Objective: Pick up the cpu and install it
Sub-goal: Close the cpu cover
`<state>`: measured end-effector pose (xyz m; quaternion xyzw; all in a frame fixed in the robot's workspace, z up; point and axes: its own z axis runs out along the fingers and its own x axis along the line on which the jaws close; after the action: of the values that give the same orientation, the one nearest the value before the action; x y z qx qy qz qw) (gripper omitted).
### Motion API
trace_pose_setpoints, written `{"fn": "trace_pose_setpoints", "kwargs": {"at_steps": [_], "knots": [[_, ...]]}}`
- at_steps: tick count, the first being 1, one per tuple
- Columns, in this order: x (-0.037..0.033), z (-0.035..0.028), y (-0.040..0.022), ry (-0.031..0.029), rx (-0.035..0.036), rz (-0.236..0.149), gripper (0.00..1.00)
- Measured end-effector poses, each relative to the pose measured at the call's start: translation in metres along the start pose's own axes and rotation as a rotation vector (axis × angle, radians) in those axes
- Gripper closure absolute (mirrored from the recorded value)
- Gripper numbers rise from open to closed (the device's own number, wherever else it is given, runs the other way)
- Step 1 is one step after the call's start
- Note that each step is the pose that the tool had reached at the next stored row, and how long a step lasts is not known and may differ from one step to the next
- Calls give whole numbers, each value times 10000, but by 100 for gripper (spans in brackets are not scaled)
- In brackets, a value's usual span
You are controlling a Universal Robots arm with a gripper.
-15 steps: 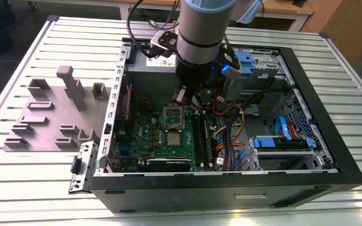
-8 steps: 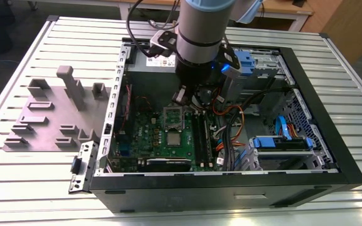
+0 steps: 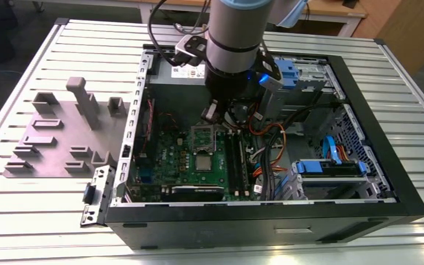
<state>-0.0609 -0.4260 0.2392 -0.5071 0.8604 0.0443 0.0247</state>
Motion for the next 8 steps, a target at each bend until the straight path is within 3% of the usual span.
{"fn": "trace_pose_setpoints", "kwargs": {"at_steps": [8], "knots": [[8,-18,5,228,124,-9,89]]}}
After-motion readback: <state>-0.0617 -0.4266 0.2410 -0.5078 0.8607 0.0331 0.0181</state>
